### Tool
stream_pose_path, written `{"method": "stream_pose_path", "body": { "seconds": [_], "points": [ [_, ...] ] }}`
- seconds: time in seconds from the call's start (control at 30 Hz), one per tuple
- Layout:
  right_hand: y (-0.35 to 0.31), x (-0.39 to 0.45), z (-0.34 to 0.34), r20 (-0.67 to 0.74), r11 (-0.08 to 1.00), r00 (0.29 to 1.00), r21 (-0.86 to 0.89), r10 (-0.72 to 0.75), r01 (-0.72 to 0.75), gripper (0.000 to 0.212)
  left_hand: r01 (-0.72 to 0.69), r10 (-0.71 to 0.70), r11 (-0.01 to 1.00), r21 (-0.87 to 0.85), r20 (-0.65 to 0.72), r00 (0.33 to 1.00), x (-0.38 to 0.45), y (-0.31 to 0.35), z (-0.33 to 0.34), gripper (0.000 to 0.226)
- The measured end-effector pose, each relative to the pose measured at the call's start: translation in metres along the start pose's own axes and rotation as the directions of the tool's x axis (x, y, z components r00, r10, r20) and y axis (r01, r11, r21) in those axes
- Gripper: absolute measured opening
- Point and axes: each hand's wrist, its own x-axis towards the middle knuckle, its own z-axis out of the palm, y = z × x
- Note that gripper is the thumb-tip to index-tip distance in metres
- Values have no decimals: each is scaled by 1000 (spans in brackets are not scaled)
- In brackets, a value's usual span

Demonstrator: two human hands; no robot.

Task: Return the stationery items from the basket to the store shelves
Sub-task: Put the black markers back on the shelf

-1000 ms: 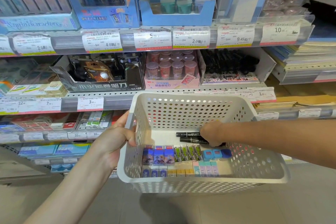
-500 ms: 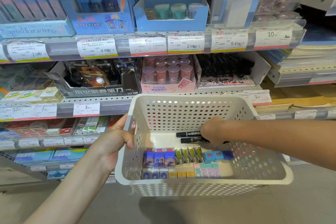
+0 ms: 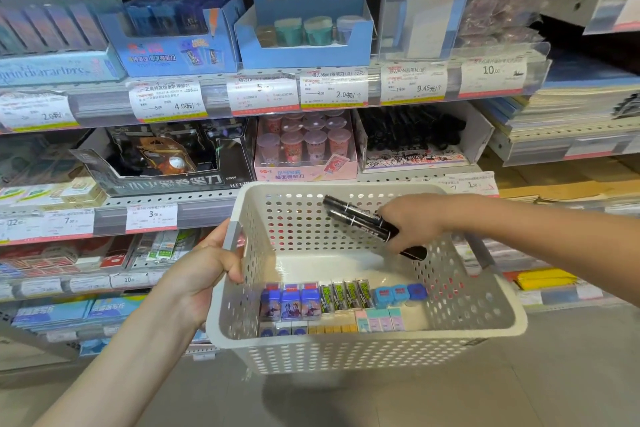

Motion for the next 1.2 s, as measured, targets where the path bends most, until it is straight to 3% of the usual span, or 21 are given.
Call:
{"method": "stream_pose_path", "body": {
  "seconds": [0.13,0.37,0.7,0.9,1.03,1.2],
  "points": [
    [9,-17,-23,-44,940,998,336,-40,53,14,-5,5,1000,9,-22,1000,2,2,0,76],
    [41,-23,-51,-102,792,987,609,127,-40,21,20,-19,1000,19,-45,999,3,2,2,80],
    [85,27,-67,-156,698,861,662,484,-273,26,26,-25,1000,18,-48,999,-1,2,4,77],
    [85,53,-85,-256,713,805,648,535,-268,48,17,-18,1000,-5,-49,999,1,3,6,78],
    [86,66,-93,-327,768,799,593,504,-242,47,28,-29,999,-17,-53,998,4,4,7,79],
    [94,89,-87,-405,804,742,514,534,-298,43,28,-29,999,-36,-41,999,6,3,7,81]
  ]
}}
